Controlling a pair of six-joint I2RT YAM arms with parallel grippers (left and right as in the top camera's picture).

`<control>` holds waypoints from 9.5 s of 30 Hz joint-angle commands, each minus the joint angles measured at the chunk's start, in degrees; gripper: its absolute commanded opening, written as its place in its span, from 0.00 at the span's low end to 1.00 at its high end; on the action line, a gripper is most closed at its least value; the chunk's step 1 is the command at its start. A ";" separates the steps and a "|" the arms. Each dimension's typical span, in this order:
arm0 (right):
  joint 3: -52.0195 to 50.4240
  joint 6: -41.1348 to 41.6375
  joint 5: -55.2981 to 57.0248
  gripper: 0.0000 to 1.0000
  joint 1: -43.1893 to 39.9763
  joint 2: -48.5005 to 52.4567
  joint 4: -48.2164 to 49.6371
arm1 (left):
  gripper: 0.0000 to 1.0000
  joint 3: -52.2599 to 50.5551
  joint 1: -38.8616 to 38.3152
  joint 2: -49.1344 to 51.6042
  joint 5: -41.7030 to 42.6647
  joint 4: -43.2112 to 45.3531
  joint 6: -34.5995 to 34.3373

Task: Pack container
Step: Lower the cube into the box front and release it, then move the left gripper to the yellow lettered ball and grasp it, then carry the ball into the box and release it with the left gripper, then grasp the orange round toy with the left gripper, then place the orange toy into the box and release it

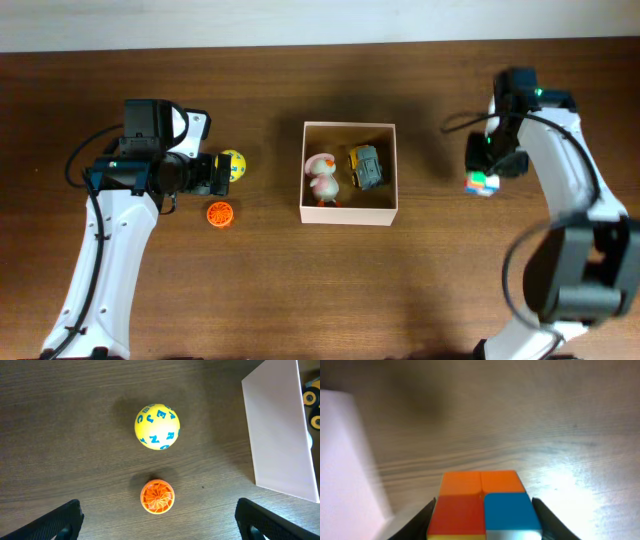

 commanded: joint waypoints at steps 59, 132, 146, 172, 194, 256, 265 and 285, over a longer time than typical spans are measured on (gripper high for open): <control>13.77 12.44 10.71 0.78 23.87 -8.76 -7.67 | 0.99 1.01 -0.07 0.37 0.83 0.13 -0.28; -8.57 7.76 -9.81 0.99 -18.23 -10.62 -1.95 | 0.36 60.17 -13.03 41.79 0.17 -33.66 -0.31; -8.57 7.76 -9.81 0.99 -18.23 -10.62 -1.97 | 0.46 52.52 -29.42 42.80 -0.04 -24.22 -4.00; -8.57 7.76 -9.81 0.99 -18.23 -10.62 -1.97 | 0.99 63.80 -25.99 38.40 -3.10 -31.91 -2.93; -8.57 7.76 -9.81 0.99 -18.23 -10.62 -1.97 | 1.00 39.63 -4.15 35.36 -6.67 -35.50 -6.84; -8.57 7.76 -9.81 0.99 -18.23 -10.62 -1.97 | 0.45 36.13 -31.19 27.12 1.49 -20.85 -8.90; -8.57 7.76 -9.81 0.99 -18.23 -10.62 -1.97 | 0.46 34.18 -40.04 37.64 1.44 -16.48 -9.84; -8.57 7.76 -9.81 0.99 -18.23 -10.62 -1.97 | 0.99 58.42 -26.73 28.46 -7.87 -37.53 -9.88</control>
